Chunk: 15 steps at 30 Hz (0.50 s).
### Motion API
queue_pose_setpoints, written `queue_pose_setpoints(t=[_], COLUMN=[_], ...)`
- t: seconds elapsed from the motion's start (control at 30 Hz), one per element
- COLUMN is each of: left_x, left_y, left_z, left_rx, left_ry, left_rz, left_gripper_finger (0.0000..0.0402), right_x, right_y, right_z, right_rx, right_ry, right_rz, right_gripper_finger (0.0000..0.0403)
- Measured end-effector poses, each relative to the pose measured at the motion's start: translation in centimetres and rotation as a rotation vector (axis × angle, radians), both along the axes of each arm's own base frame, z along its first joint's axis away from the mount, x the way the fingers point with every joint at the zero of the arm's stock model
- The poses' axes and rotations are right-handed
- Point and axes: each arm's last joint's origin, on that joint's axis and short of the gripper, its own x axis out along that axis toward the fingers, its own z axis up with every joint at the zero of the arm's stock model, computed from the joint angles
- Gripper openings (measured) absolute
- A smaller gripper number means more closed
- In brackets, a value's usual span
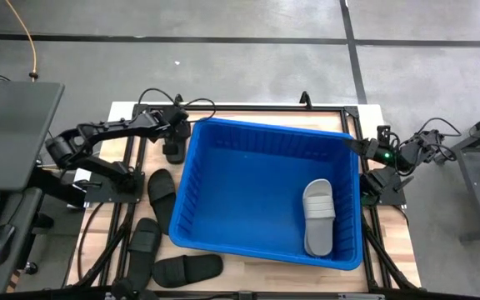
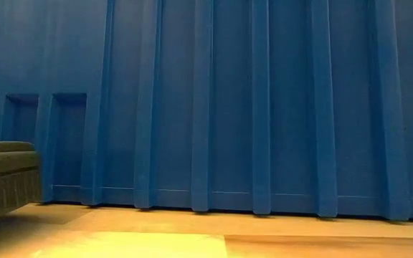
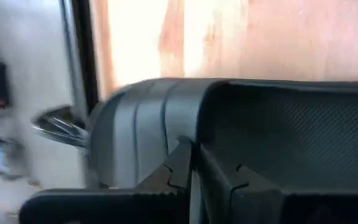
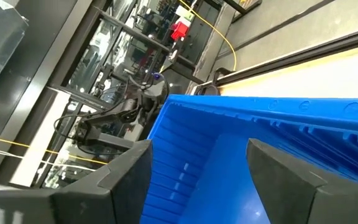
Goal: Pick and place slides into bin
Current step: Put the black slide into the blue organizer bin
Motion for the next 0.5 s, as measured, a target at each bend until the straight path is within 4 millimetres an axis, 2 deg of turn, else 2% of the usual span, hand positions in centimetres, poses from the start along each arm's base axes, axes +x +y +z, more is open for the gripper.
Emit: queue_pose_setpoints(t=[0.13, 0.27, 0.37, 0.5], left_x=[-0.3, -0.5, -0.9, -0.9], left_y=[0.1, -0.3, -0.6, -0.5], left_z=[-0.2, 0.5, 1.8, 4.8], left_rx=[-0.037, -0.063, -0.072, -0.013], left_ry=[-0.069, -0.08, -0.063, -0.071], left_rz=[0.09, 0.116, 0.16, 0.137], left_gripper_finger=[0.0004, 0.0002, 0.0002, 0.0001], right_x=[0.0, 0.0, 0.0, -0.1], right_y=[0.0, 0.0, 0.0, -0.1], right_z=[0.0, -0.1, -0.2, -0.4], right_rx=[0.0, -0.005, -0.017, -0.023], right_ry=[0.0, 0.007, 0.025, 0.037], right_rz=[0.001, 0.001, 0.0, -0.001], right_gripper_finger=[0.0248, 0.0248, 0.0248, 0.0248])
